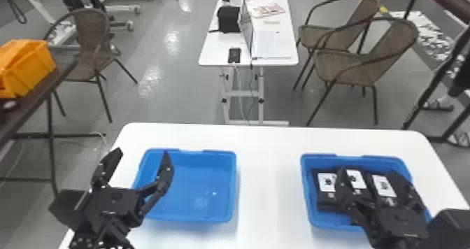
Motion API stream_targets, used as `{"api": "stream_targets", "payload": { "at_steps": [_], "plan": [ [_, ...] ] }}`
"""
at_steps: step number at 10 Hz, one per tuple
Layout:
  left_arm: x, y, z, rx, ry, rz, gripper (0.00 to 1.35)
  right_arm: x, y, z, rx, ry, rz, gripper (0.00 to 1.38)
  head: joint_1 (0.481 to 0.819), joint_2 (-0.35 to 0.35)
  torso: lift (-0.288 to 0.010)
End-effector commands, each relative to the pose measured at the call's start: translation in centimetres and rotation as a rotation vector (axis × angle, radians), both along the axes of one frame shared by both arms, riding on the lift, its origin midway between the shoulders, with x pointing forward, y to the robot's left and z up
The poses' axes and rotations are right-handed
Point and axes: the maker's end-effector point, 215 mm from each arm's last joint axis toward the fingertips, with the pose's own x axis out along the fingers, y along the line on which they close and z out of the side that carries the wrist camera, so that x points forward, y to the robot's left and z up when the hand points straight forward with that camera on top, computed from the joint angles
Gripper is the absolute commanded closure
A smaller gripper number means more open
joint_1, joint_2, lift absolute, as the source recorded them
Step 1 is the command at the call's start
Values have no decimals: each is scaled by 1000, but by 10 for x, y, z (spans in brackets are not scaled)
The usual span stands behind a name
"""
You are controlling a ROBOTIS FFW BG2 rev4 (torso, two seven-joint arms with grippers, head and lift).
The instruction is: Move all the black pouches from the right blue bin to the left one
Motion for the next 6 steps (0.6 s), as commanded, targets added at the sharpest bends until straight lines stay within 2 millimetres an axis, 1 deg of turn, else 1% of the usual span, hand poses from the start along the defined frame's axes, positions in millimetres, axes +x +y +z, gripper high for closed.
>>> {"api": "stream_targets", "payload": {
  "at_steps": [1,6],
  "plan": [
    [0,0,0,0,0,0,93,0,0,0,1,0,0,114,695,70,0],
    [1,0,1,3,-3,0,88,1,1,0,2,-1,1,116,695,70,0]
  ]
}}
